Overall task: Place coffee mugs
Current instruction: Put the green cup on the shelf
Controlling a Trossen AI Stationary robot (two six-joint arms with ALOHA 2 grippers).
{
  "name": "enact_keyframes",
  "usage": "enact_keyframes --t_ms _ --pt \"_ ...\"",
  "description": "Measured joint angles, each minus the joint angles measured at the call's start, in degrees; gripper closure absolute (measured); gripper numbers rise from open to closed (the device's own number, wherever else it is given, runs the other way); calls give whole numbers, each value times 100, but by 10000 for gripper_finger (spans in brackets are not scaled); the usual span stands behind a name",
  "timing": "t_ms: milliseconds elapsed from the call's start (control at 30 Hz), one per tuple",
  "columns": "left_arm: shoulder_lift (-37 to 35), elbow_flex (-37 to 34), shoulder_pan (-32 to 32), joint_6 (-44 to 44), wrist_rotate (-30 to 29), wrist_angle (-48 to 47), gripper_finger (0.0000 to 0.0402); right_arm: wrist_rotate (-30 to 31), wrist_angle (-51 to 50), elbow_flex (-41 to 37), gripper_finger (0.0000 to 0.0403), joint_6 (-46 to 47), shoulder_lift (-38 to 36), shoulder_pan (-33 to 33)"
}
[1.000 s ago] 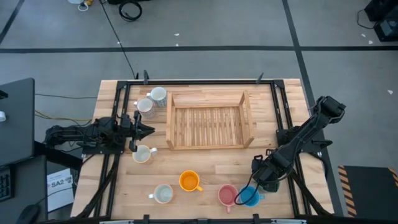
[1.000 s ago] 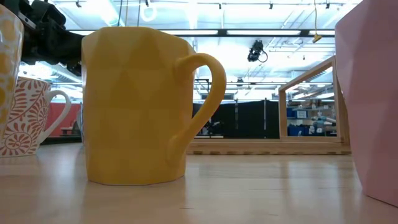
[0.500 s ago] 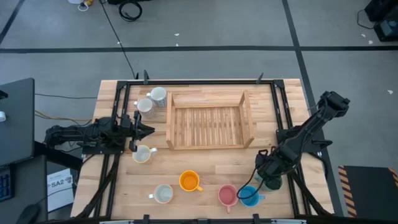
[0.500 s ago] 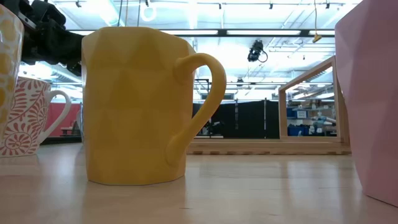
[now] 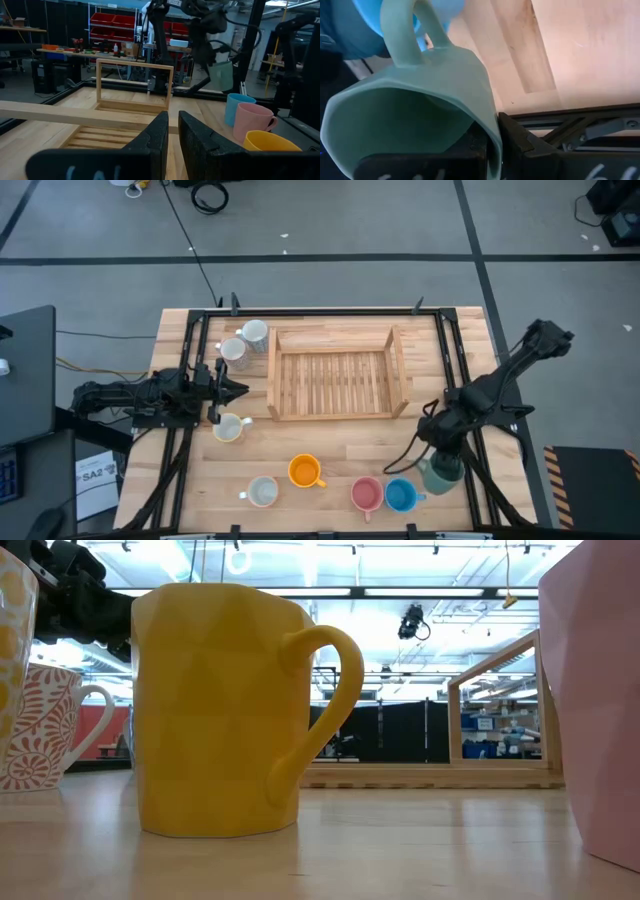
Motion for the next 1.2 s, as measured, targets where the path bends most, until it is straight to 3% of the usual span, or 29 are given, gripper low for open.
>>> enact_keyframes --t_ms 200,367,533,867,1000,1200 --pt "1 0 1 0 0 0 351 -413 87 2 370 7 -329 -355" --pt "1 0 0 0 0 0 351 -342 446 149 370 -12 -498 -728" --pt "1 0 2 0 0 0 351 259 478 678 370 -225 -503 -1104" --pt "1 0 0 1 0 0 351 2422 452 1674 369 -337 -503 -2129" --pt "1 -1 0 2 0 0 351 2785 489 1872 369 -528 -501 -2721" --pt "1 -1 0 2 0 2 351 2752 552 2111 370 -1281 -345 -3639"
